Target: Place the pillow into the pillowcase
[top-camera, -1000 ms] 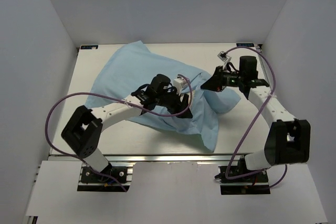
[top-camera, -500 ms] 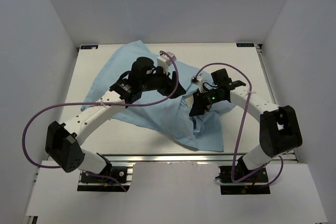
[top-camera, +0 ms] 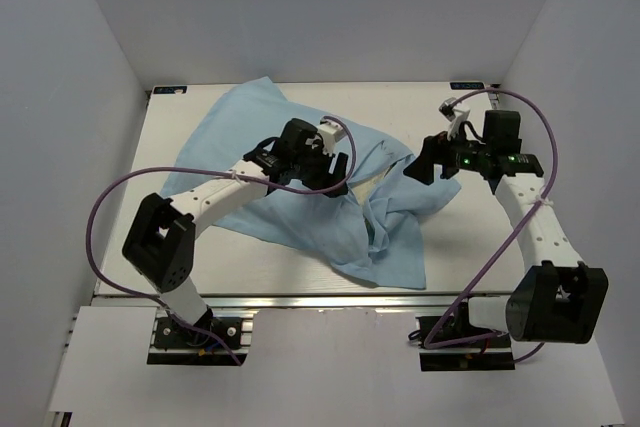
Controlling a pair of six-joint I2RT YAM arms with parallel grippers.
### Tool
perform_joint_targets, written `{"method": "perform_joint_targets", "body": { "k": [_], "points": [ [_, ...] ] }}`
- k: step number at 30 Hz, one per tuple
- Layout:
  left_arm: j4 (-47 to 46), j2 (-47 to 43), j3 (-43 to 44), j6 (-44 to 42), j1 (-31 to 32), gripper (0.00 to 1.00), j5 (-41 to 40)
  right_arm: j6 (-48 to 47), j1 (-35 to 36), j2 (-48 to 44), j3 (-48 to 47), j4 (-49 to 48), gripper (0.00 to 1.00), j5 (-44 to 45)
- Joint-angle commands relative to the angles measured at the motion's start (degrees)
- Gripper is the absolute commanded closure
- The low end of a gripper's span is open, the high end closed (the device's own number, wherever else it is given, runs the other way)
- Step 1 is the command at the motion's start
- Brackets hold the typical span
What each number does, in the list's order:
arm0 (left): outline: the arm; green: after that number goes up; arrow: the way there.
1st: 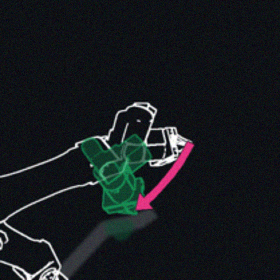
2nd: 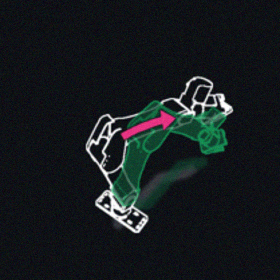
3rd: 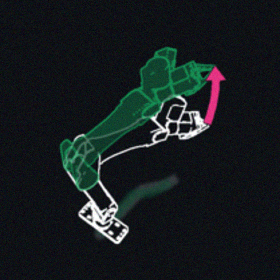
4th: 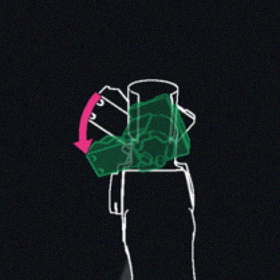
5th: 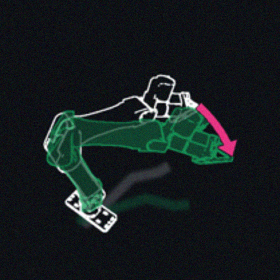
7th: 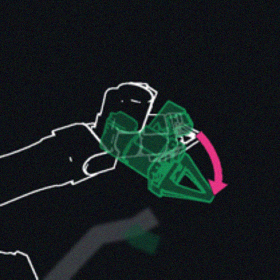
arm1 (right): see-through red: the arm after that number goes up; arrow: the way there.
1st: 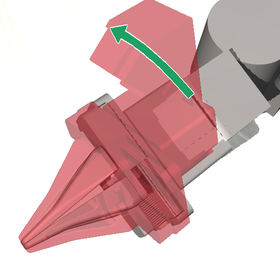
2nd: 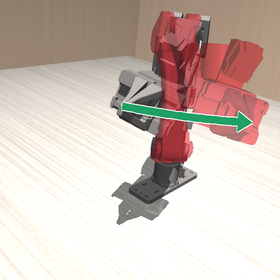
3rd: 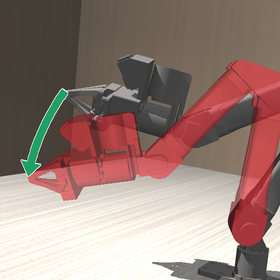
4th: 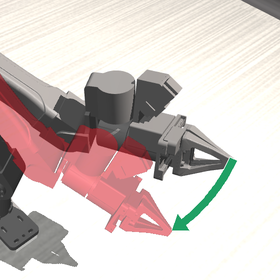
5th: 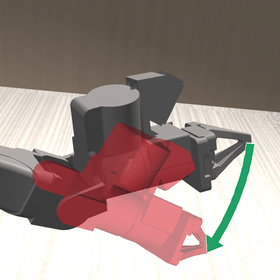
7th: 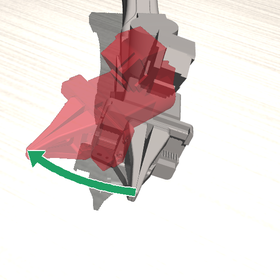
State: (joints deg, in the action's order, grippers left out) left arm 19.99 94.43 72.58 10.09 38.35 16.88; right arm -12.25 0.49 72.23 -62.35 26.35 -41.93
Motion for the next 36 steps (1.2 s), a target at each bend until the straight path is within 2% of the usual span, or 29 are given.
{"method": "perform_joint_targets", "body": {
  "k": [1,4,7,8,12,13,16,21,24,27,28,31,34,36],
  "points": [
    [0.49,-0.22,1.26,-0.77,-0.20,0.22,1.21,1.09,0.12,2.30,1.79,1.67,0.11,-2.18],
    [-0.12,1.28,0.03,0.28,-0.03,0.22,4.12,0.39,0.21,4.41,3.63,2.30,0.13,-5.53],
    [-0.82,2.51,-1.64,0.90,0.41,0.25,5.43,-1.10,4.06,5.73,4.86,3.18,0.15,-5.44],
    [-1.70,2.68,-2.52,1.16,0.50,0.28,5.87,-1.72,7.47,6.08,5.04,4.57,0.16,-5.09],
    [-2.67,3.91,-3.14,2.39,0.50,0.50,8.42,-2.52,15.67,5.91,6.36,4.68,0.17,-0.89],
    [-2.59,4.09,-3.14,2.48,0.50,0.59,9.12,-2.08,16.72,5.91,6.71,4.07,0.17,-0.35],
    [-2.59,3.57,-3.41,2.57,0.50,0.70,9.74,-1.37,18.93,7.31,7.15,3.36,0.20,1.76],
    [-1.01,0.23,-1.92,2.39,0.50,0.81,11.33,-0.23,20.16,9.51,8.56,1.34,0.27,6.33],
    [-0.92,-3.54,-0.16,3.36,0.50,0.84,13.52,-0.93,20.78,11.62,8.91,-0.15,0.36,7.83],
    [-0.92,-7.15,2.47,4.76,0.50,0.84,16.16,-1.89,20.95,15.73,7.25,-0.42,0.60,7.40],
    [-0.13,-7.85,3.18,5.20,0.50,0.83,16.68,-2.07,20.95,16.62,6.46,0.36,0.76,6.70],
    [2.24,-10.05,6.60,5.64,0.50,0.83,18.36,-1.81,20.95,18.47,2.85,2.03,1.00,2.66],
    [4.35,-11.55,8.71,5.91,0.50,0.81,19.50,-0.41,19.91,16.91,-0.13,2.48,1.00,-3.66],
    [5.41,-11.99,9.25,5.56,0.50,0.81,19.50,-0.05,19.02,15.58,-2.24,4.23,1.00,-12.61]
  ]
}}
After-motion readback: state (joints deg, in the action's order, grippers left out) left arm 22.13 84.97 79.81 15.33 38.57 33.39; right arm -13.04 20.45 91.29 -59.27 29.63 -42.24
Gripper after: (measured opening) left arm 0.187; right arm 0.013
